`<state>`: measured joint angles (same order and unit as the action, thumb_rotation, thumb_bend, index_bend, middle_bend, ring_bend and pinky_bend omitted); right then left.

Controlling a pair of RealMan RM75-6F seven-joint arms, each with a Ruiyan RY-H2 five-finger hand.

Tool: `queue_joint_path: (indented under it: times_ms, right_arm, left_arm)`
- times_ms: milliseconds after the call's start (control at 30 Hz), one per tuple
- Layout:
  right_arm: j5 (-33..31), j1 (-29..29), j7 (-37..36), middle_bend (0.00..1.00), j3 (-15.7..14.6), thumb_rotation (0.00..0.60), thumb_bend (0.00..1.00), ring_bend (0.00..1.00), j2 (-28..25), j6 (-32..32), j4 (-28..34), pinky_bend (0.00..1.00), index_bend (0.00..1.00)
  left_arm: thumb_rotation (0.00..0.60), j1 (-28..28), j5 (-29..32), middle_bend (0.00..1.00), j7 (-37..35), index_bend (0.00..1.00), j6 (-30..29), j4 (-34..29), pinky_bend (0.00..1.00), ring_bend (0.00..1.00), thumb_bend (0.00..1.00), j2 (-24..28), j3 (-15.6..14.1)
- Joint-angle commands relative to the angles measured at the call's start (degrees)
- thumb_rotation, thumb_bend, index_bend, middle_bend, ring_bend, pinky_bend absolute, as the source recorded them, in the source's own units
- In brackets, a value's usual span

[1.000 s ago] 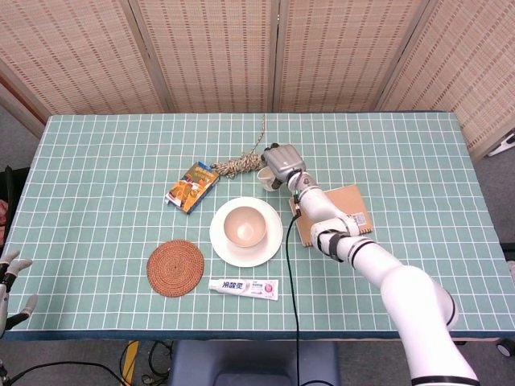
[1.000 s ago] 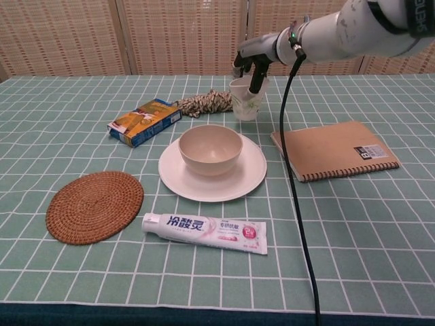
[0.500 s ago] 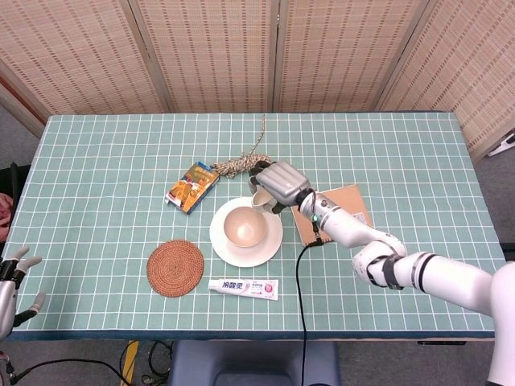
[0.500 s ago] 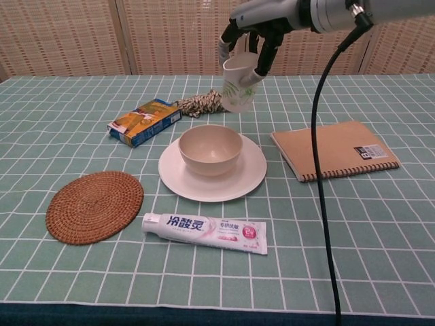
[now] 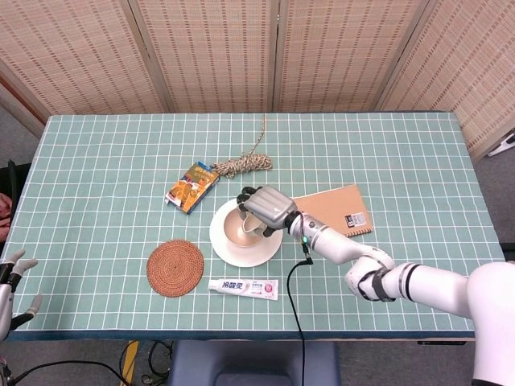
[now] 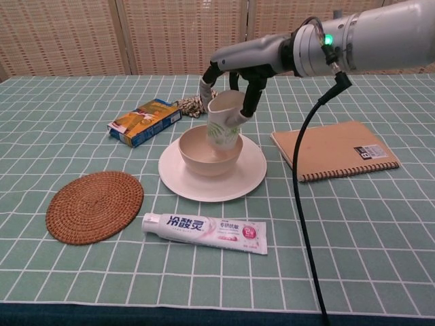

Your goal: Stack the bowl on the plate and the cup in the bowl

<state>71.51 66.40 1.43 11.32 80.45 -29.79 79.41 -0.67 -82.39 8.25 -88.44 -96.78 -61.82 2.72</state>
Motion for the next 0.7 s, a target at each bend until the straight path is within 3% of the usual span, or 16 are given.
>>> queue_joint_path:
  times_ms: [33, 233, 433, 700]
  right_arm:
    - [1.47, 0.85, -0.79, 0.2, -0.23, 0.6, 0.27, 0.13, 2.43, -0.17, -2.32, 0.32, 0.41]
    - [2.65, 2.24, -1.12, 0.1, -0.55, 0.6, 0.24, 0.03, 4.77, 0.82, -4.85, 0.2, 0.18]
    - [2.46, 3.07, -0.5, 0.04, -0.96, 0.6, 0.22, 0.0, 4.55, 2.04, -4.8, 0.14, 0.04]
    - [1.96, -0.87, -0.16, 0.05, -0.75, 0.6, 0.22, 0.0, -0.9, -4.15, 0.19, 0.13, 0.02]
  left_arm:
    - [0.6, 0.1, 0.02, 0.15, -0.15, 0.24, -0.09, 0.1, 0.13, 0.21, 0.3, -0.03, -0.03]
    - [0.6, 0.34, 0.34, 0.15, -0.59, 0.24, -0.02, 0.6, 0.13, 0.21, 0.3, -0.12, -0.11]
    - [0.6, 0.48, 0.53, 0.15, -1.09, 0.24, 0.01, 1.1, 0.13, 0.21, 0.3, -0.34, -0.08]
    - [0.6, -0.06, 0.44, 0.15, -1.43, 0.24, 0.57, 1.61, 0.13, 0.21, 0.3, -0.44, 0.27]
